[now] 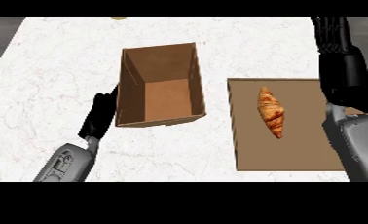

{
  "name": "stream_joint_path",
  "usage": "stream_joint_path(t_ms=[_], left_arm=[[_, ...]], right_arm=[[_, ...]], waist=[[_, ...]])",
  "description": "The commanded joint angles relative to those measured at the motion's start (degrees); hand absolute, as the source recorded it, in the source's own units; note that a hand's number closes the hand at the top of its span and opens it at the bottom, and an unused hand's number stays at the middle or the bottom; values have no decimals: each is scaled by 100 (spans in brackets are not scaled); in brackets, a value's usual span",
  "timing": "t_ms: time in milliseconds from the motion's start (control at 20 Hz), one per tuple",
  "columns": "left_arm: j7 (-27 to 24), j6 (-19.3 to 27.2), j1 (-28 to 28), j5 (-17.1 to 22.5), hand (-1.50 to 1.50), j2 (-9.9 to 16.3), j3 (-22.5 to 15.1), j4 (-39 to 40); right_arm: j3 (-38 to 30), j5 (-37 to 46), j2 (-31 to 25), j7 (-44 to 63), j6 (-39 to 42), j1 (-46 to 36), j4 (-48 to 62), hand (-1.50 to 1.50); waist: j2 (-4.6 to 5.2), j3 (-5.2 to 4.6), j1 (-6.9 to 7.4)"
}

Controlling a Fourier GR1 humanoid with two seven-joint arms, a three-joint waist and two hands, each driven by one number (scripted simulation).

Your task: Pick the croissant from the tray and place it in the cardboard box

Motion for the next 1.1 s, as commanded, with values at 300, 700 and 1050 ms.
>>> stream_joint_path(t_ms=[300,700,1050], left_arm=[[-350,588,228,-389,0,569,625,-153],[-696,649,1056,-573,0,436,1042,-650],[-476,771,1377,-537,0,531,848,-1135]], right_arm=[[924,2509,-1529,546,-205,-206,1288,-150],[496,2674,363,139,-1388,-195,1862,-150],[1676,4290,-1287,2473,-258,-218,1084,-150]], waist=[[-141,-151,170],[-176,78,131],[-255,46,113]])
